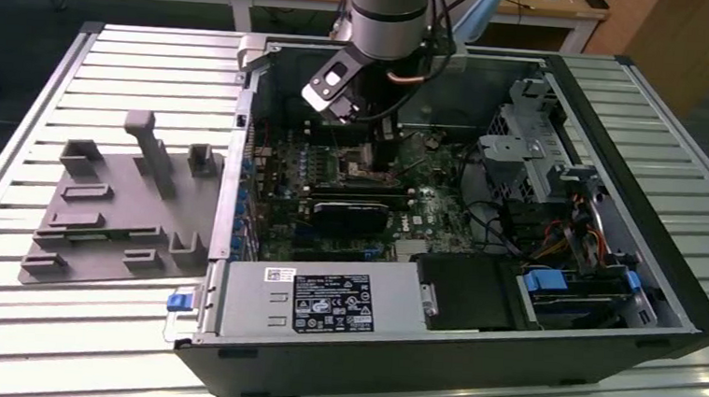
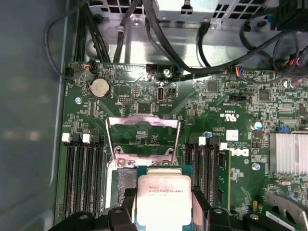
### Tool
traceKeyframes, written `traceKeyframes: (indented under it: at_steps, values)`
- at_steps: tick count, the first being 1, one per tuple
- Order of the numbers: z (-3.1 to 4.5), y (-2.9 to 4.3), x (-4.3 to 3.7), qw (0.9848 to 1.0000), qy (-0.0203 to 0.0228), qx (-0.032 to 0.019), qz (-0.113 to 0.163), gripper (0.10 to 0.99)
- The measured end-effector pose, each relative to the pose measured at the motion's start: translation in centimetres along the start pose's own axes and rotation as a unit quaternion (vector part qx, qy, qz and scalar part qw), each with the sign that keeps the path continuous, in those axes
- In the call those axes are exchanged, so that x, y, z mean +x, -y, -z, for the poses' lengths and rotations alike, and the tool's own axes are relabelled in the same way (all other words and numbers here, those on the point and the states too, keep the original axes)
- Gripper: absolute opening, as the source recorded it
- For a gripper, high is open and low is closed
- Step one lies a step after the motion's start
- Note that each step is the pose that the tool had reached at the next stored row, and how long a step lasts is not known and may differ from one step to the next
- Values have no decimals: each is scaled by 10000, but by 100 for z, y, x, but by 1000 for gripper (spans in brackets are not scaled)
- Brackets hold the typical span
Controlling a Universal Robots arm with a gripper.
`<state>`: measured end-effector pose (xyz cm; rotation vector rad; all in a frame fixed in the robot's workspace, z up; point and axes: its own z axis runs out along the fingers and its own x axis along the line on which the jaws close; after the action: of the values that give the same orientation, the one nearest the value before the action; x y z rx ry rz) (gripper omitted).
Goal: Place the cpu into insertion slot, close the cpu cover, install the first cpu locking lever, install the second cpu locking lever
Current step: 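Place the cpu into insertion slot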
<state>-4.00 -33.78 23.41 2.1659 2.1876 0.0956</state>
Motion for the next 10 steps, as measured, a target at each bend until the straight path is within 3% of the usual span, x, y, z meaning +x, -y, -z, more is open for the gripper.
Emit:
traceKeyframes:
  at_steps: [10]
  values:
    - [-126, 68, 119, 10000, 27, 1, -79, 541]
